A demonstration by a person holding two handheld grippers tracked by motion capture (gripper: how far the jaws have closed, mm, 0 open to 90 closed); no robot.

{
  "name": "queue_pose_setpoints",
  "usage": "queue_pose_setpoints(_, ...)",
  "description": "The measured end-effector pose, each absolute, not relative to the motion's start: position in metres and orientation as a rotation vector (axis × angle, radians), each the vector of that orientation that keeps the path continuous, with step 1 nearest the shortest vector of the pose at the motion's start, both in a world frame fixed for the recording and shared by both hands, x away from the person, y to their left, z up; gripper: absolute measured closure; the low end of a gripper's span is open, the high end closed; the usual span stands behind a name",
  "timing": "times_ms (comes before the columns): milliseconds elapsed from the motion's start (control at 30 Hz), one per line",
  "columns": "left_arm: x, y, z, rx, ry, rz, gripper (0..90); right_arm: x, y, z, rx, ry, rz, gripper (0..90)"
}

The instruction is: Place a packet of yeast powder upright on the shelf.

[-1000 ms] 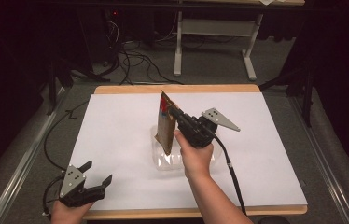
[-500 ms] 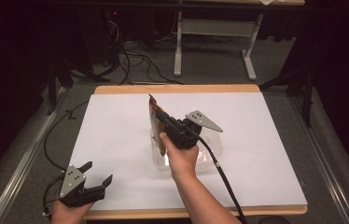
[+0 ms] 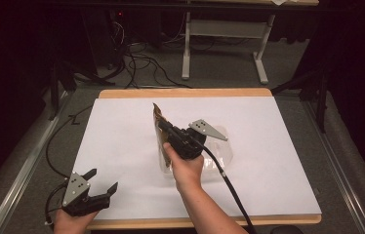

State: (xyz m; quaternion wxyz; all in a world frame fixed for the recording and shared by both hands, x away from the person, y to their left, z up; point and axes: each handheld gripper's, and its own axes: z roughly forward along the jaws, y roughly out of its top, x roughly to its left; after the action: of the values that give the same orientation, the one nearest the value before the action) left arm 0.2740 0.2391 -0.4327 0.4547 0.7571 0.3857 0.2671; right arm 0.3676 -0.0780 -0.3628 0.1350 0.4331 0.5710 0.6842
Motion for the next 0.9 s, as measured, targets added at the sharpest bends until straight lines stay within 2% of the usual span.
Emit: queue_pose_setpoints(900,0.274,0.238,-0.433,1.878,0.949,0.663,17.0,0.360,-0.093,-0.388,1.253,1.723,1.923,89.7)
